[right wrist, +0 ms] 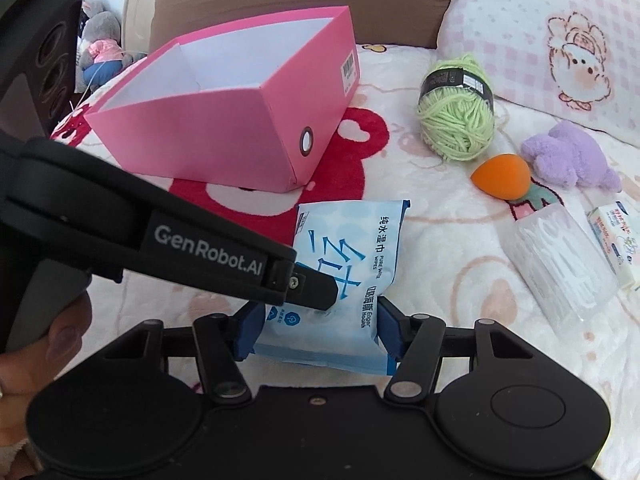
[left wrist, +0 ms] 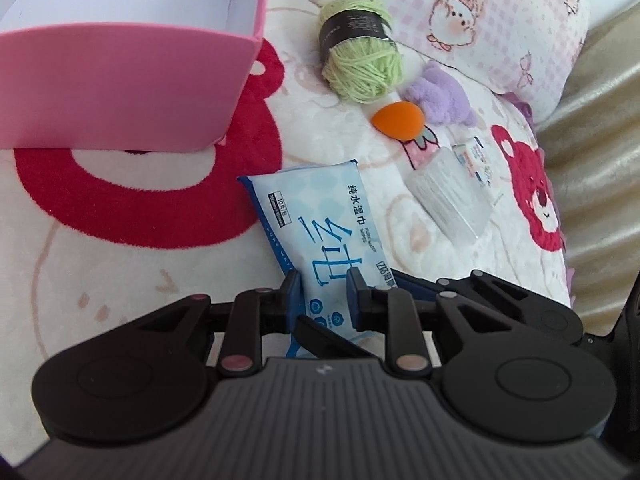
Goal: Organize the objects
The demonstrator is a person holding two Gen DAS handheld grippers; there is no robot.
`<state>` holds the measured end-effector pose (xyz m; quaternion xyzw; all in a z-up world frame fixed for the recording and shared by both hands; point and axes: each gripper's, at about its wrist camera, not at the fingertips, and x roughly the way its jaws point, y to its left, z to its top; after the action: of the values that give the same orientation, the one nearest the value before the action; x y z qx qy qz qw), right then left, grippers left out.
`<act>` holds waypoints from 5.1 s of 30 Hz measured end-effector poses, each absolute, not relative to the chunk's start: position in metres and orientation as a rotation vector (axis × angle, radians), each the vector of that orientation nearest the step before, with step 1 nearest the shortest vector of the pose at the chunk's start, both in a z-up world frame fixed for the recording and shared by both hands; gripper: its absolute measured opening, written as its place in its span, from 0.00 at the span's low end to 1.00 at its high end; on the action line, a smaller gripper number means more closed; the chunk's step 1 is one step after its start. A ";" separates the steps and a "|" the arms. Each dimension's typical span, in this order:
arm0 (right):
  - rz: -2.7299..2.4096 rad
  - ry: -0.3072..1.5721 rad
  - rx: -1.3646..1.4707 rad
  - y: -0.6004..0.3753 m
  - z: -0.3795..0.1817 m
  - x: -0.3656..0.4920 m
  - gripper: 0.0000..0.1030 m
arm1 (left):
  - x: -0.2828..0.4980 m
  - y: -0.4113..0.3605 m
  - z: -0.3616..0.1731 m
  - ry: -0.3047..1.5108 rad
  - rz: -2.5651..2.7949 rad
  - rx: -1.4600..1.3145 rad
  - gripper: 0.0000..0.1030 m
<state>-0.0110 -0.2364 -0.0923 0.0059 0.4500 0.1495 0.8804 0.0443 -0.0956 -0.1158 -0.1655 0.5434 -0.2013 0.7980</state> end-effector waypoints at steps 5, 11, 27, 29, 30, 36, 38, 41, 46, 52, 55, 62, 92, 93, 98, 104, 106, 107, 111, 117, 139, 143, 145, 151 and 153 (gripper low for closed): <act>0.318 0.943 0.046 -0.239 -0.080 -0.021 0.62 | 0.031 -0.100 -0.099 1.164 -0.438 -0.307 0.20; 0.339 0.936 0.015 -0.235 -0.070 -0.033 0.62 | 0.022 -0.104 -0.086 1.180 -0.432 -0.262 0.20; 0.447 0.950 -0.042 -0.228 -0.037 -0.040 0.60 | 0.009 -0.082 -0.057 1.212 -0.456 -0.309 0.21; 0.456 0.943 -0.064 -0.223 -0.032 -0.040 0.60 | 0.008 -0.078 -0.050 1.201 -0.451 -0.308 0.21; 0.461 0.938 -0.073 -0.221 -0.028 -0.040 0.60 | 0.007 -0.075 -0.047 1.196 -0.447 -0.310 0.21; 0.491 0.928 -0.094 -0.207 -0.008 -0.036 0.60 | 0.001 -0.057 -0.024 1.175 -0.423 -0.323 0.21; 0.509 0.932 -0.089 -0.203 0.000 -0.035 0.60 | -0.001 -0.048 -0.016 1.165 -0.424 -0.328 0.21; 0.535 0.930 -0.096 -0.194 0.013 -0.032 0.59 | -0.005 -0.035 -0.005 1.149 -0.424 -0.337 0.21; 0.572 0.911 -0.153 -0.173 0.031 -0.028 0.59 | -0.008 -0.015 0.012 1.107 -0.413 -0.344 0.21; 0.608 0.891 -0.209 -0.149 0.049 -0.018 0.59 | -0.005 0.010 0.028 1.071 -0.387 -0.360 0.21; 0.626 0.885 -0.220 -0.139 0.057 -0.011 0.59 | -0.004 0.024 0.034 1.056 -0.378 -0.374 0.21; 0.678 0.858 -0.232 -0.117 0.064 0.000 0.58 | 0.001 0.049 0.044 1.042 -0.344 -0.375 0.21; 0.827 0.801 -0.319 -0.071 0.029 0.147 0.56 | 0.150 0.115 0.007 1.066 -0.217 -0.389 0.21; 0.832 0.809 -0.324 -0.070 0.025 0.155 0.56 | 0.156 0.116 0.003 1.068 -0.217 -0.391 0.21; 0.840 0.853 -0.355 -0.062 0.007 0.187 0.56 | 0.184 0.127 -0.024 1.095 -0.205 -0.451 0.21; 0.884 0.911 -0.445 -0.050 -0.015 0.216 0.54 | 0.204 0.133 -0.058 1.140 -0.159 -0.531 0.21; 0.903 0.926 -0.500 -0.046 -0.023 0.221 0.54 | 0.208 0.135 -0.070 1.156 -0.150 -0.561 0.21; 0.912 0.938 -0.517 -0.043 -0.027 0.223 0.53 | 0.209 0.136 -0.076 1.164 -0.143 -0.571 0.21; 0.923 0.958 -0.574 -0.034 -0.042 0.230 0.51 | 0.215 0.139 -0.094 1.177 -0.108 -0.605 0.21; 0.939 0.984 -0.618 -0.030 -0.060 0.241 0.50 | 0.227 0.135 -0.111 1.202 -0.073 -0.589 0.21; 0.752 1.109 -0.565 -0.044 -0.060 0.243 0.83 | 0.234 0.115 -0.114 1.156 -0.015 -0.542 0.22; 0.723 1.167 -0.454 -0.050 -0.063 0.236 0.83 | 0.234 0.110 -0.106 1.146 -0.012 -0.495 0.22; 0.715 1.171 -0.437 -0.040 -0.068 0.231 0.83 | 0.233 0.110 -0.101 1.140 -0.031 -0.499 0.22; 0.641 1.196 -0.375 -0.036 -0.082 0.238 0.72 | 0.244 0.144 -0.096 1.138 -0.016 -0.488 0.22; 0.581 1.208 -0.413 -0.037 -0.090 0.239 0.65 | 0.245 0.145 -0.096 1.143 -0.023 -0.504 0.22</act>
<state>0.2389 -0.0373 -0.0903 -0.1899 0.5559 0.2670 0.7639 0.2455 0.1451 -0.0963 -0.2361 0.5349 -0.0109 0.8112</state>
